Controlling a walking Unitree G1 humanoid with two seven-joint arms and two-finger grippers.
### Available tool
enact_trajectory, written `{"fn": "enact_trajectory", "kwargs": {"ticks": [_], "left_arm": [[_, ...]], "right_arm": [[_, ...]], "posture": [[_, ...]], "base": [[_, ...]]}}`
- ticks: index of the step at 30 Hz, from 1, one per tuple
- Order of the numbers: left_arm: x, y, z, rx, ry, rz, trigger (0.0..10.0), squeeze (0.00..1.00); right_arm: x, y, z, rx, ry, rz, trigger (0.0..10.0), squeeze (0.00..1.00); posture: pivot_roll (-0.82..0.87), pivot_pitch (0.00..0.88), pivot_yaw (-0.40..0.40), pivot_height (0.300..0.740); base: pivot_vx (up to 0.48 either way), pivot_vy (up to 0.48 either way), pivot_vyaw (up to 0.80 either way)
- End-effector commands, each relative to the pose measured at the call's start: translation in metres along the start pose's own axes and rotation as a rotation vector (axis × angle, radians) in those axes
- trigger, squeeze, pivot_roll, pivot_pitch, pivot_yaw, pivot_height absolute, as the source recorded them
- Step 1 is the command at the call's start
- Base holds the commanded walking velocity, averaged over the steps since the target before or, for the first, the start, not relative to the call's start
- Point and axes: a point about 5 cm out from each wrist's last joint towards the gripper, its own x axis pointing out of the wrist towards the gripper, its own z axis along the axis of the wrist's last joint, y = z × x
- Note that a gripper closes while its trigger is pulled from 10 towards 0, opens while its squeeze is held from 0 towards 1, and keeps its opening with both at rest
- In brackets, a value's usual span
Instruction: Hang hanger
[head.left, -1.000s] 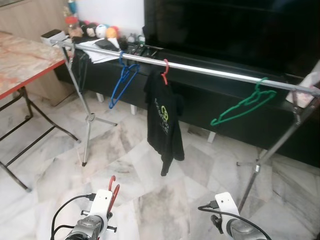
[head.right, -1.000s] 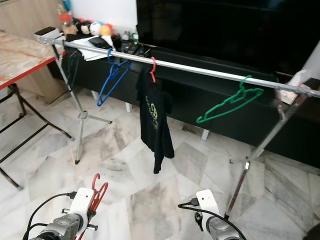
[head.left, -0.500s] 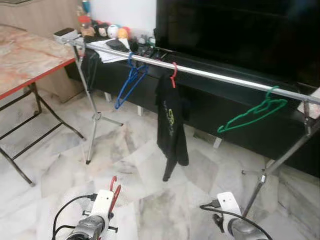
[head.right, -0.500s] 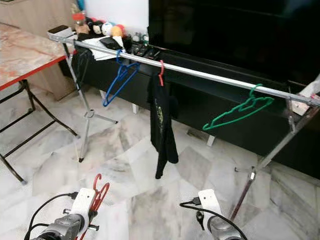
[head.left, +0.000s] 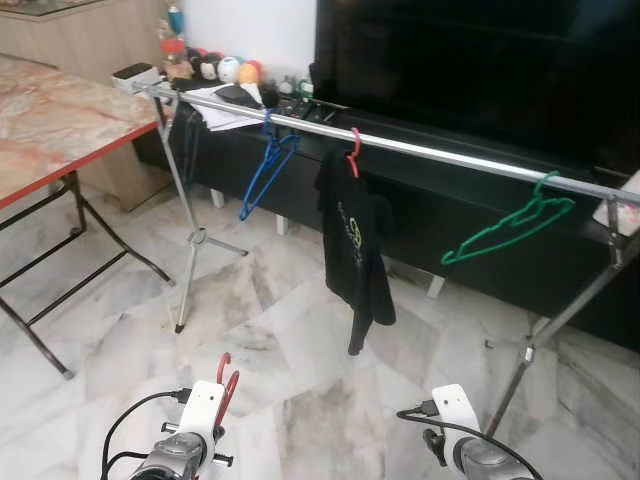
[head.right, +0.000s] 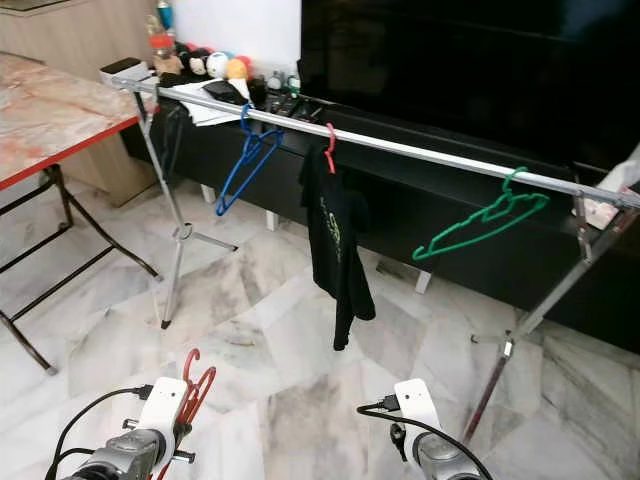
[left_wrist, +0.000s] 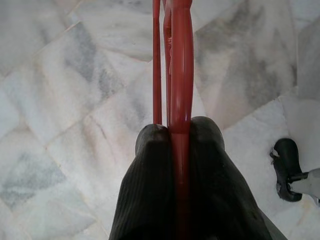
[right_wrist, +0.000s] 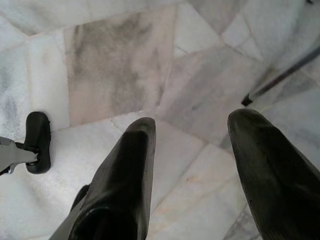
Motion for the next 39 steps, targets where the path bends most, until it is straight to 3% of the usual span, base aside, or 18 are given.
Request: {"fn": "enact_trajectory", "kwargs": {"ticks": [1, 33, 39], "left_arm": [[-0.0001, -0.0002, -0.0019, 0.013, 0.009, -0.002, 10.0, 0.0], [-0.0001, 0.0005, -0.0015, 0.026, 0.01, -0.004, 10.0, 0.0], [-0.0001, 0.0006, -0.0014, 0.031, 0.009, -0.003, 10.0, 0.0]], "right_arm": [[-0.0002, -0.0013, -0.0016, -0.01, 0.008, -0.003, 10.0, 0.0], [-0.0001, -0.0009, -0.0015, -0.016, 0.013, -0.005, 10.0, 0.0], [-0.0001, -0.0009, -0.0014, -0.017, 0.013, -0.004, 10.0, 0.0]], "posture": [[-0.06, 0.0, -0.042, 0.74], [-0.05, 0.0, -0.04, 0.74], [-0.05, 0.0, -0.04, 0.74]], "base": [[0.0, 0.0, -0.79], [0.0, -0.055, -0.79], [0.0, -0.384, -0.79]]}}
